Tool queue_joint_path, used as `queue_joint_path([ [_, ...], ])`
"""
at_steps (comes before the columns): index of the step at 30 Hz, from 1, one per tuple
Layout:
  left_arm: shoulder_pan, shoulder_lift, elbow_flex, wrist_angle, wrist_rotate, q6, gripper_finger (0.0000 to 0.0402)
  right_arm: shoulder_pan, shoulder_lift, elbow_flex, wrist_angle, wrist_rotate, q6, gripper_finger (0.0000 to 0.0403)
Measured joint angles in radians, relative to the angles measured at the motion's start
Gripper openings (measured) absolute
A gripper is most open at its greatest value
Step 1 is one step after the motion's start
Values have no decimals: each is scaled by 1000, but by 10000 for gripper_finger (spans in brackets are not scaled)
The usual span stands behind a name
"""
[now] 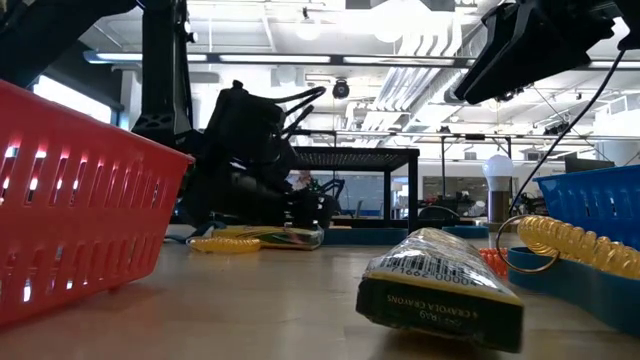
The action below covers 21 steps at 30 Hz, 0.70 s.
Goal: Pick & Place Office Desk Supplies
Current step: Put the yellow crayon box into the red bin
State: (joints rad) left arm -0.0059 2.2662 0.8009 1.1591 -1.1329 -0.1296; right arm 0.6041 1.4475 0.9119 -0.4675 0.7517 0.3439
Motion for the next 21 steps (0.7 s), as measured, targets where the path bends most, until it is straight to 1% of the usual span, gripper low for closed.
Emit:
queue_joint_path([
  [2, 12, 0, 0, 0, 56, -24, 256, 0, 0, 0, 0, 0, 0, 139],
  [4, 26, 0, 0, -7, 80, -50, 256, 0, 0, 0, 0, 0, 0, 139],
  [7, 41, 0, 0, -17, 69, -72, 256, 0, 0, 0, 0, 0, 0, 139],
  [12, 43, 0, -2, -17, -7, -61, 256, 0, 0, 0, -2, 0, -1, 139],
  [21, 88, 0, -5, -25, 28, -102, 256, 0, 0, 0, -3, 0, -6, 139],
])
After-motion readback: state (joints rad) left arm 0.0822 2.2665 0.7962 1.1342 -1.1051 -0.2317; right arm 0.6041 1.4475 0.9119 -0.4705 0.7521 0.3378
